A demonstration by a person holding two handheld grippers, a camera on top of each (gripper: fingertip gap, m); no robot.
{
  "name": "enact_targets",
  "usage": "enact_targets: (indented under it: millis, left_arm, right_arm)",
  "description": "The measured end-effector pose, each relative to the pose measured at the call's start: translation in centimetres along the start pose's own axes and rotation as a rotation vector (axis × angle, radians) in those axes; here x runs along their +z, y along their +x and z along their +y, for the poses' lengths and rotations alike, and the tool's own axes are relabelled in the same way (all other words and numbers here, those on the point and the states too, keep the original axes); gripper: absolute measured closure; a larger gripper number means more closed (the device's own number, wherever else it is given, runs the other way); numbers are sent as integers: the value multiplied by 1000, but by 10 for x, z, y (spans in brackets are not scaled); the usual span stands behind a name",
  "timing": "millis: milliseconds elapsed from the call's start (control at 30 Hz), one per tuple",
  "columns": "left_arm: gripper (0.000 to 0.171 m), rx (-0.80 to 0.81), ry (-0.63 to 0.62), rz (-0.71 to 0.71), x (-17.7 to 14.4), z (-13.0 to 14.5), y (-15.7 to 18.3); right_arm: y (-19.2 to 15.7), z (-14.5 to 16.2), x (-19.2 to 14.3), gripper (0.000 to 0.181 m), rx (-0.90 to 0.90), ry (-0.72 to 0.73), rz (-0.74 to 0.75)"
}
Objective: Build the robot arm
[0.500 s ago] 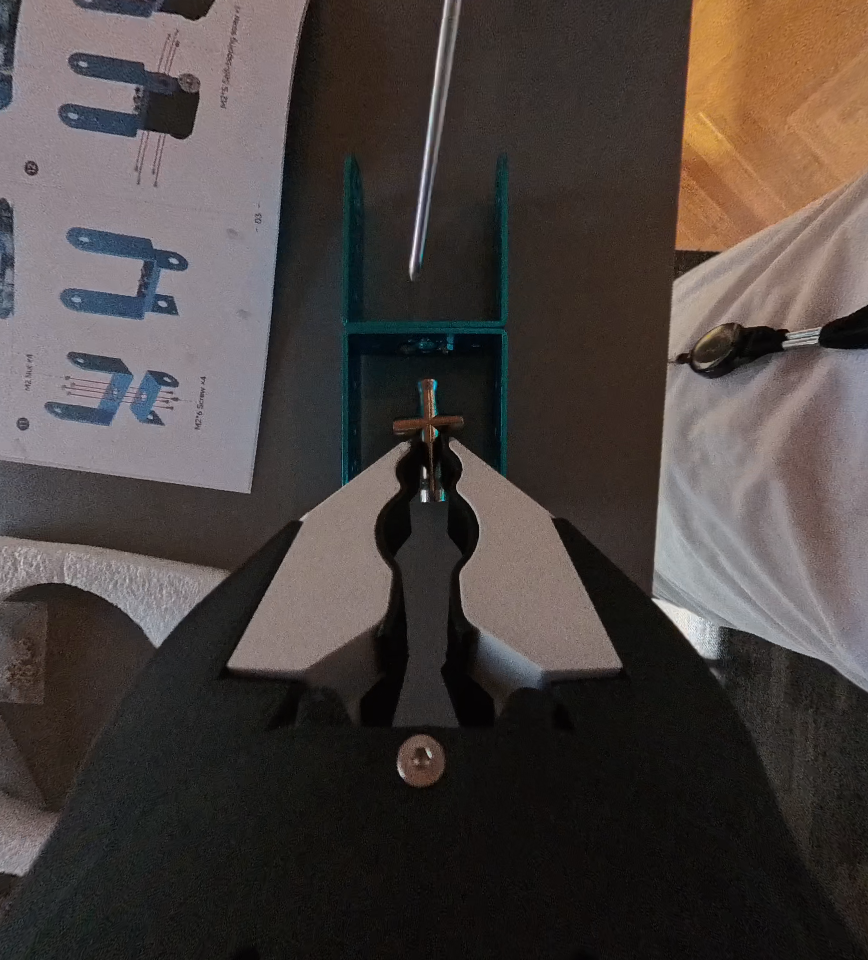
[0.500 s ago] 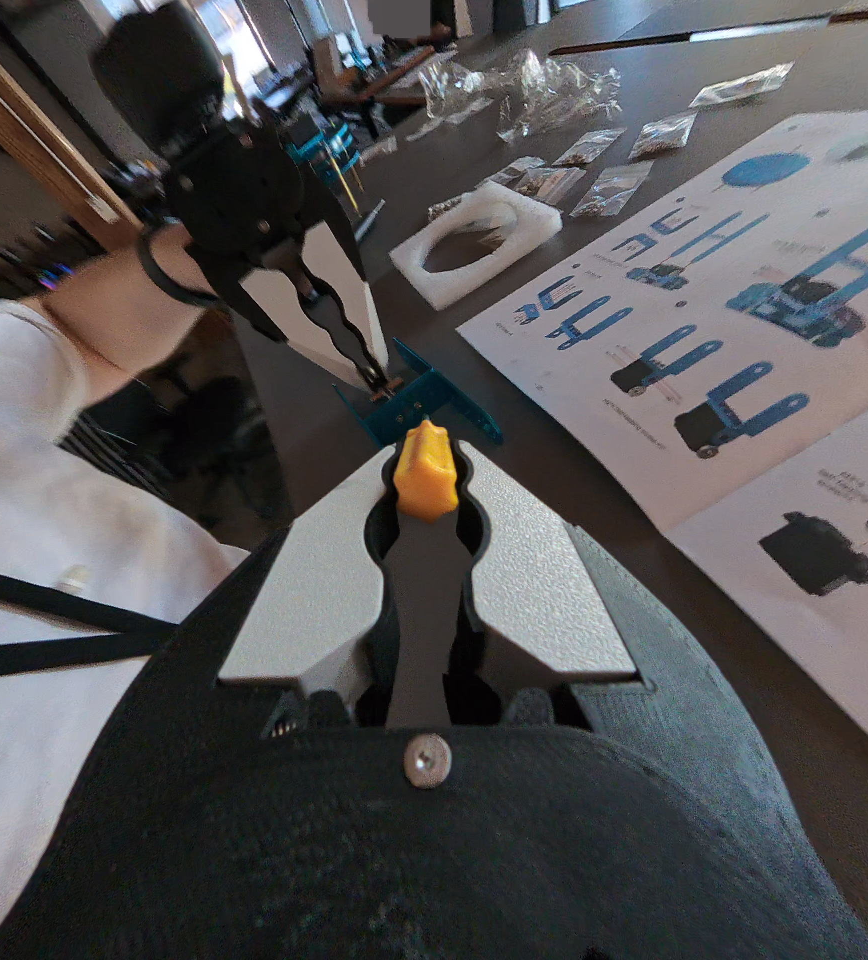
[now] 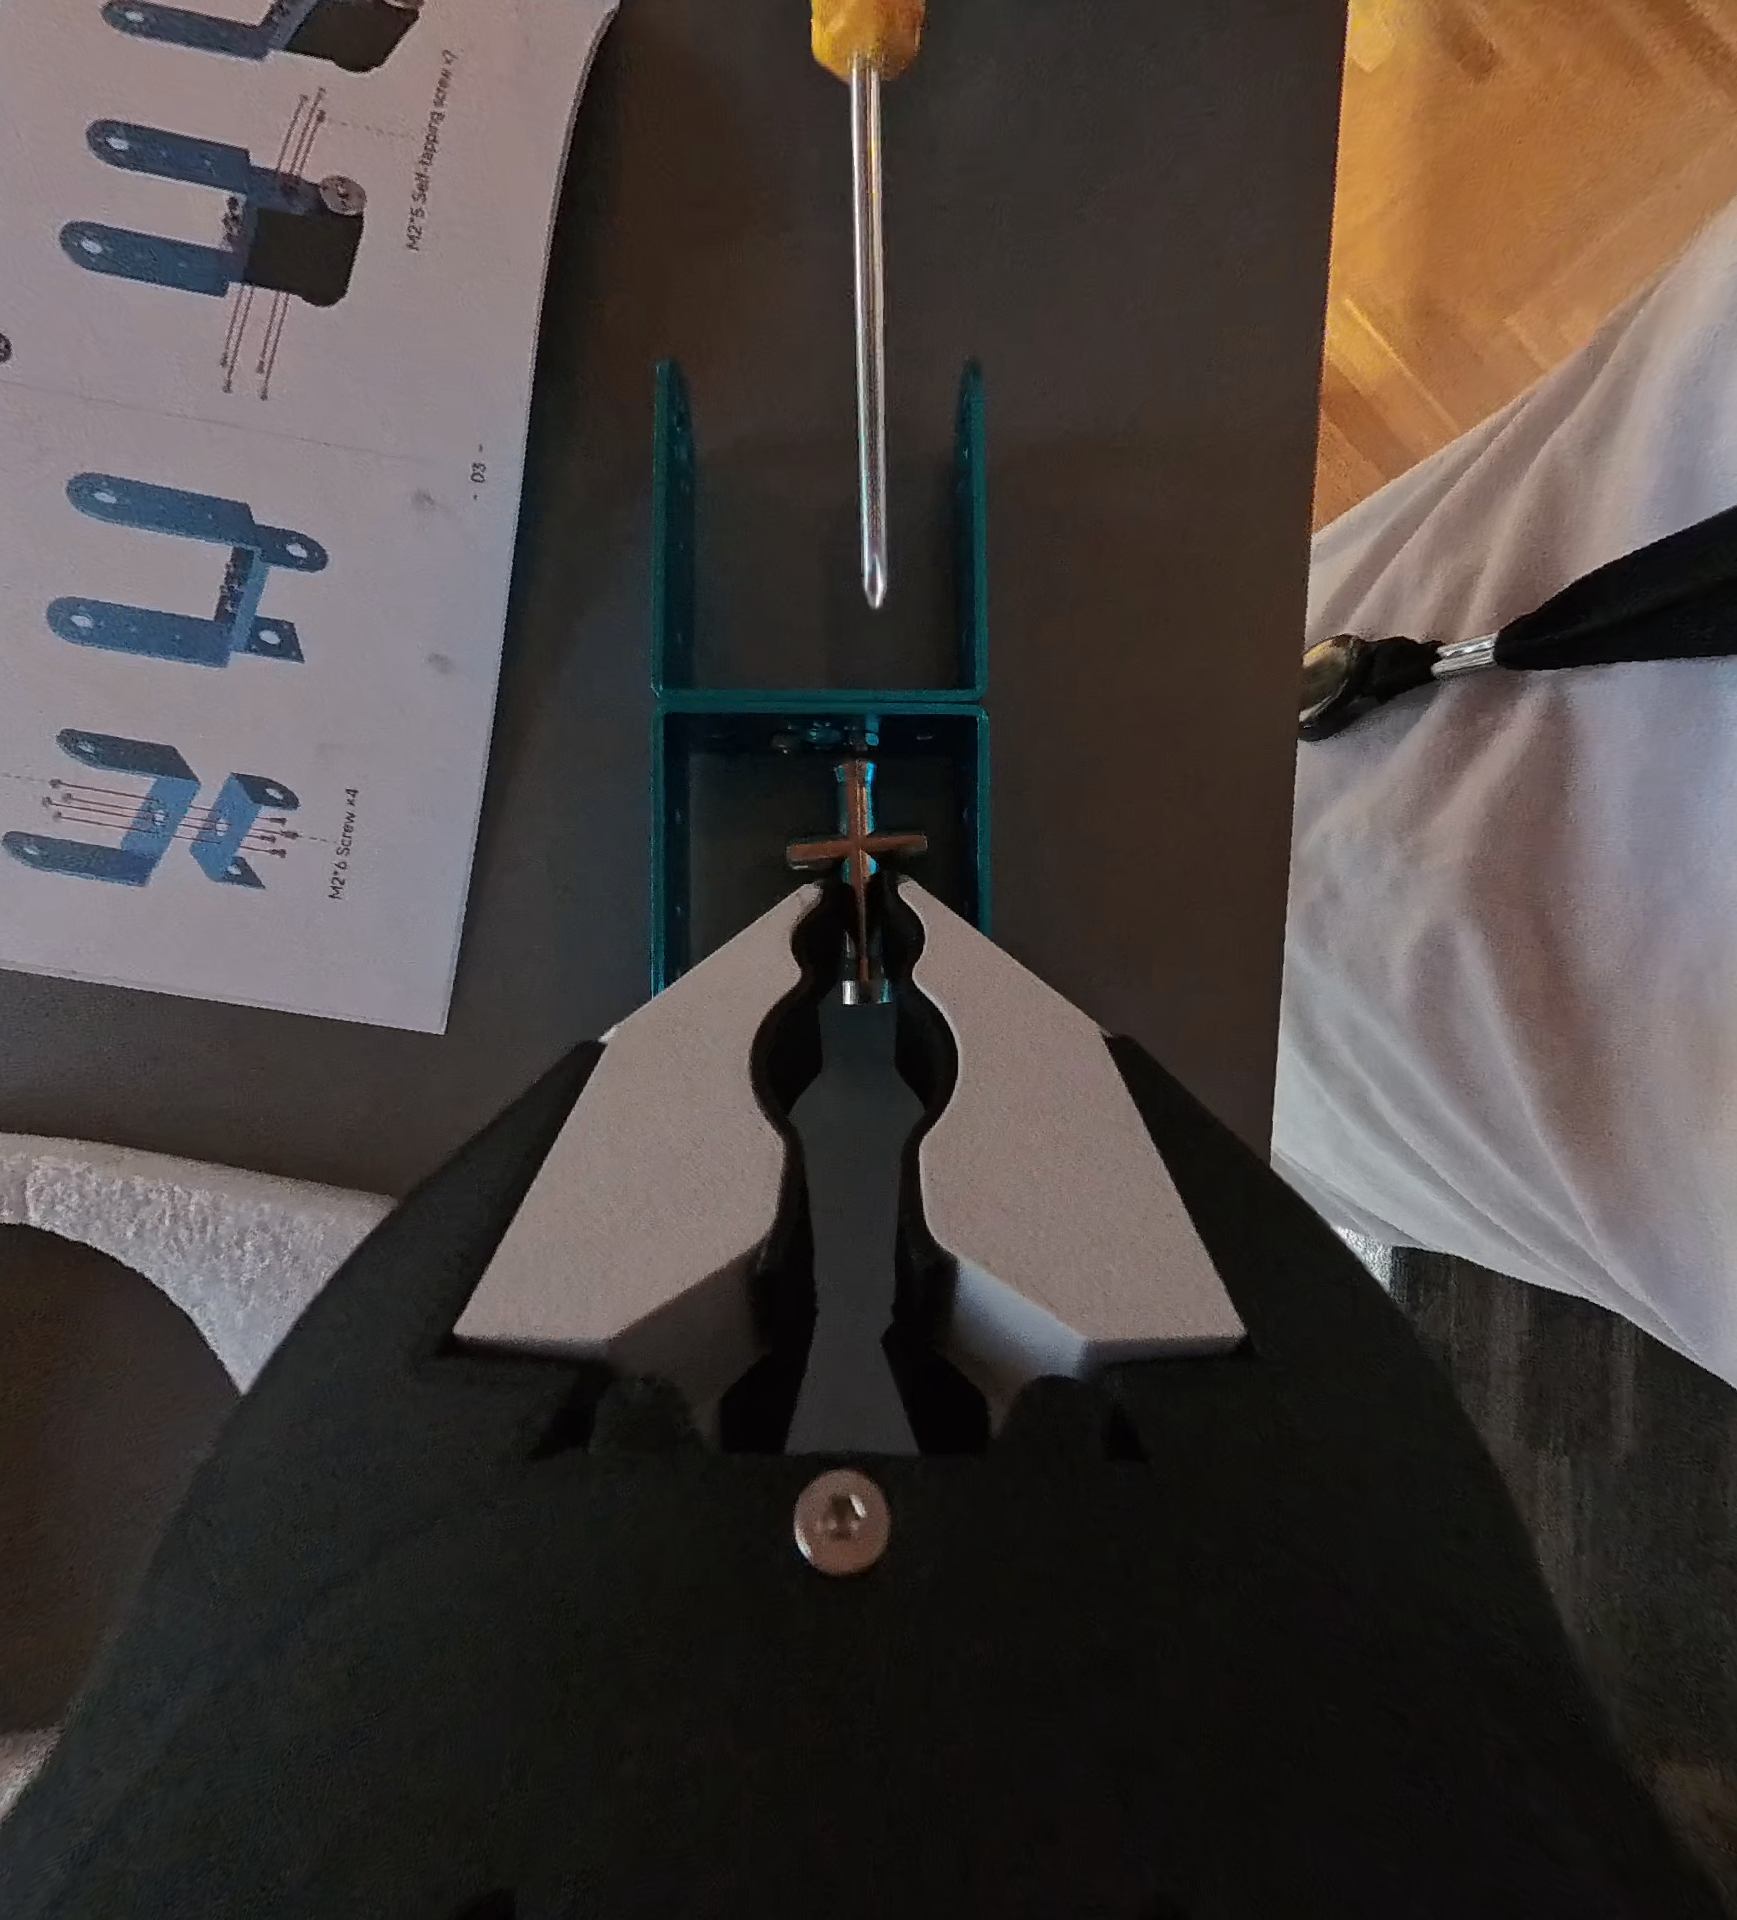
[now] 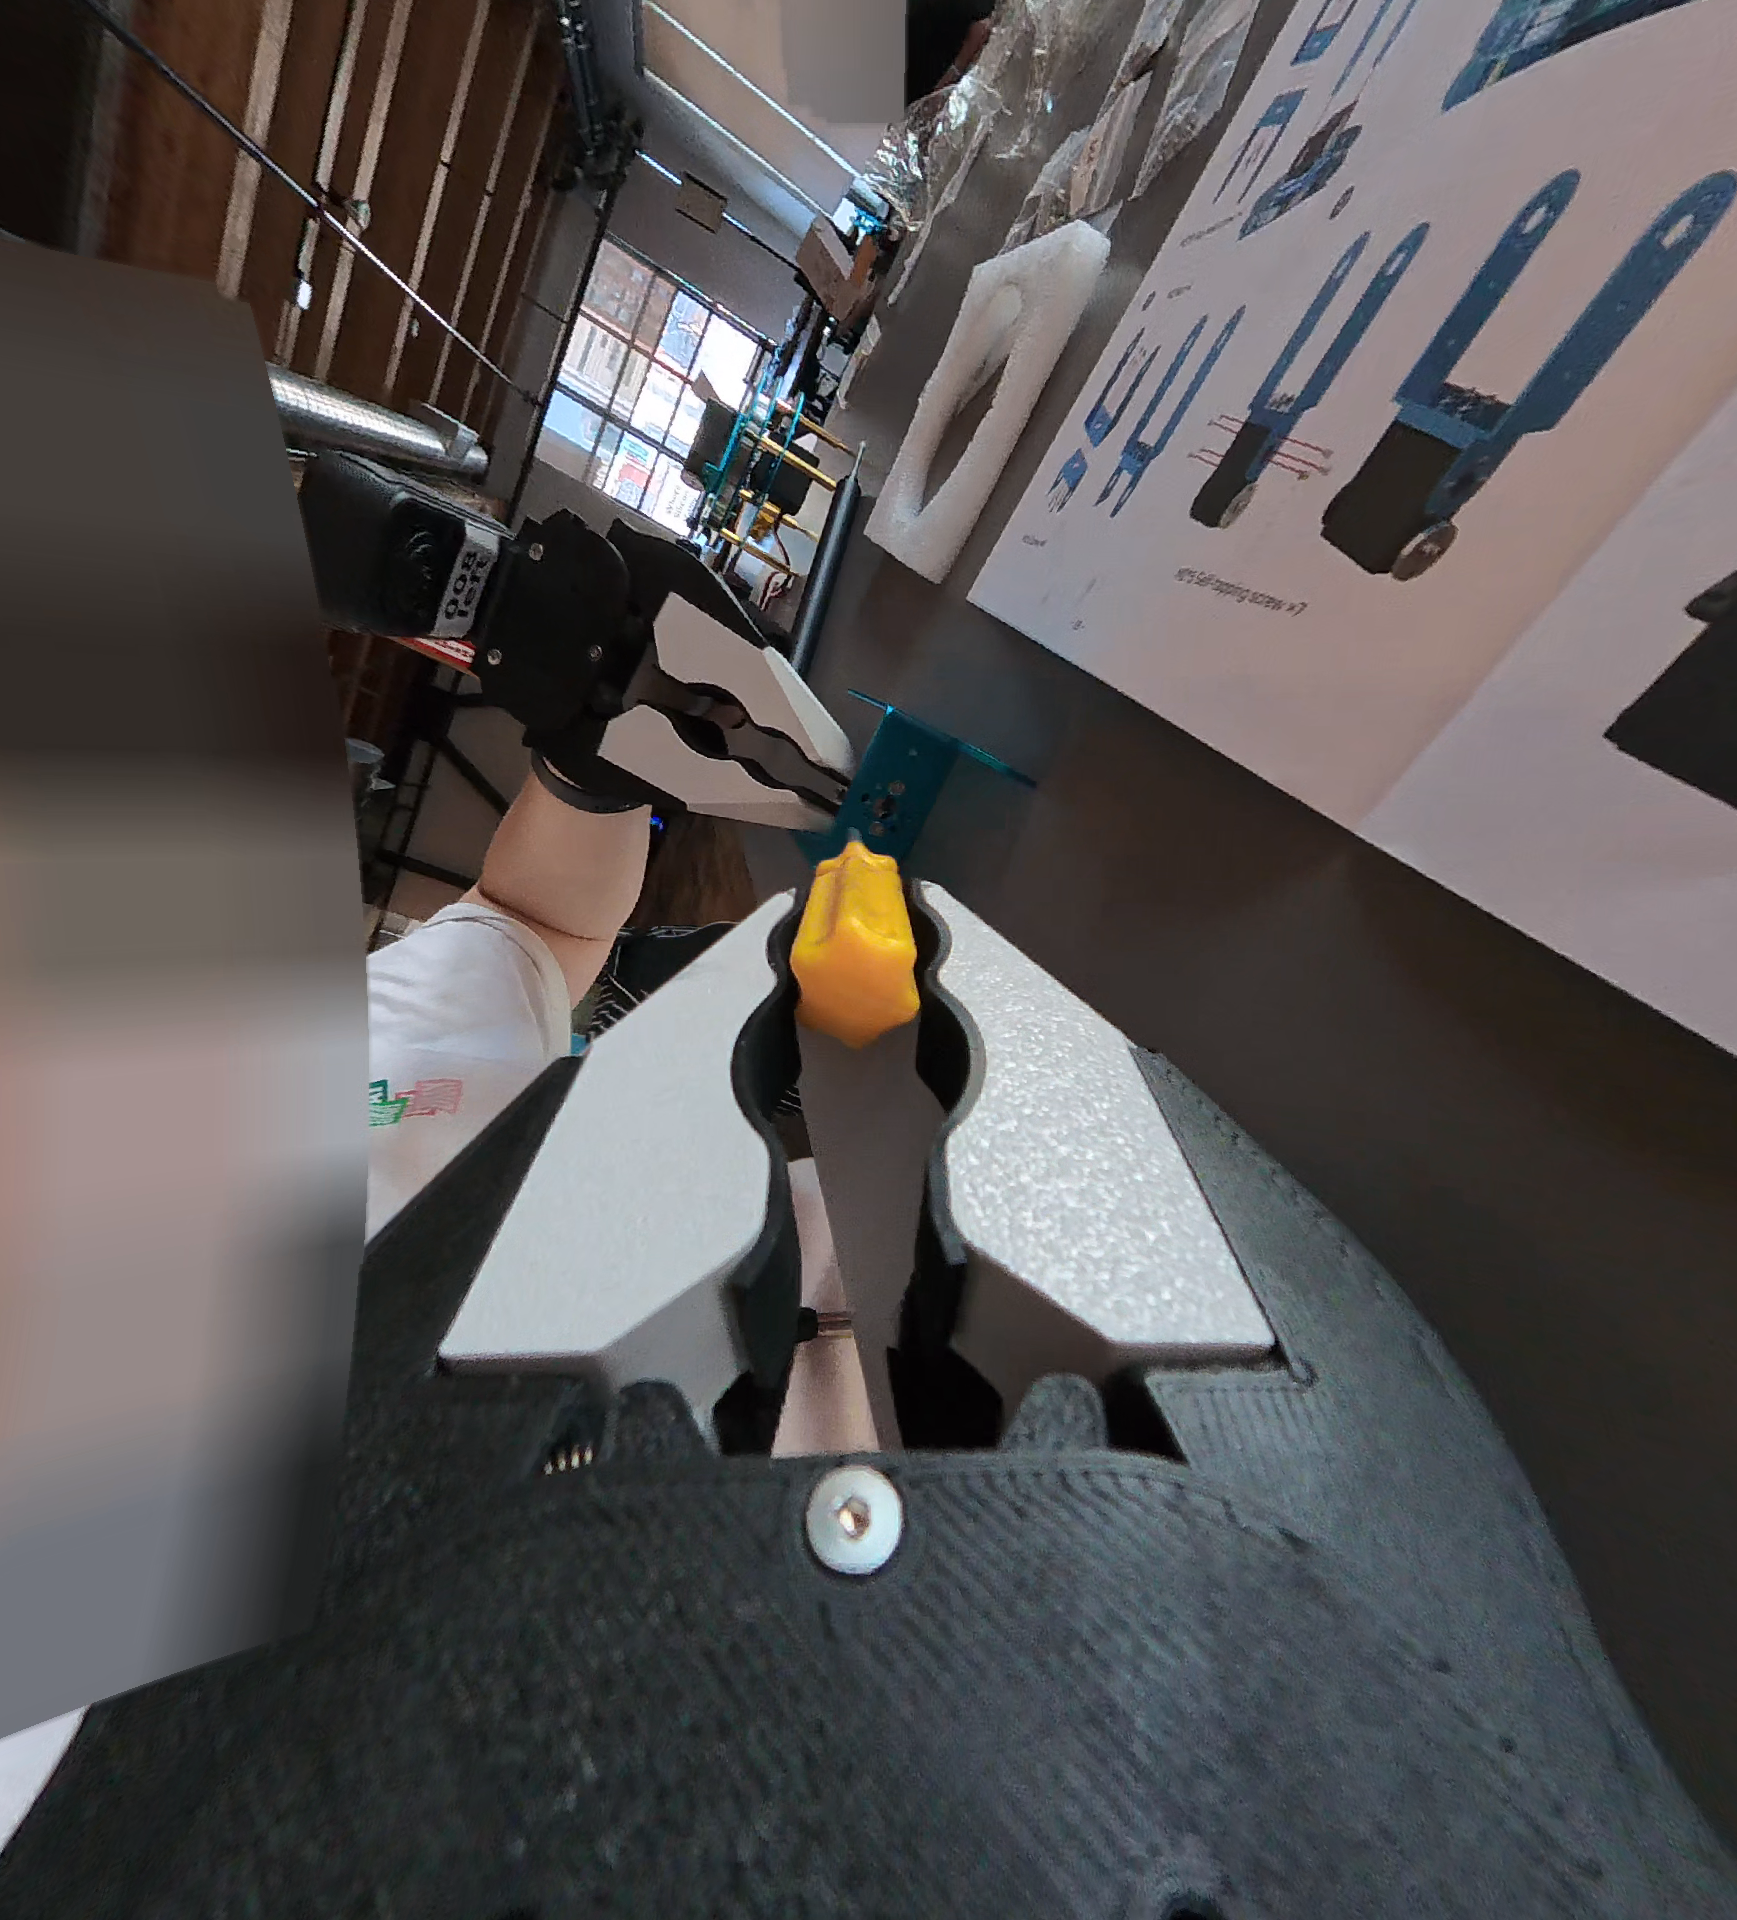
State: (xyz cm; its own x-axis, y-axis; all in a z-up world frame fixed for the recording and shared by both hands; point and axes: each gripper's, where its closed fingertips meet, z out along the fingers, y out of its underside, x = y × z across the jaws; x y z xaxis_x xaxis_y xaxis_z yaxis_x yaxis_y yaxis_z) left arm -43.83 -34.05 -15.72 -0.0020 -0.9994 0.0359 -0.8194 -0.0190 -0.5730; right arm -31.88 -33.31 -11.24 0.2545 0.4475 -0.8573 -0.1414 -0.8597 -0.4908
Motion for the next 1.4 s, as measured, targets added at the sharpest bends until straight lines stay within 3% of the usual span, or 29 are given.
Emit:
enact_targets:
  millis: [433,1400]
  left_arm:
    - [166,4,15,1,-3,-6,1]
    - [166,31,-3,-7,0,-8,-14]
  right_arm:
    - [6,6,6,165,7,-39,50]
    - [15,-7,12,165,124,30,48]
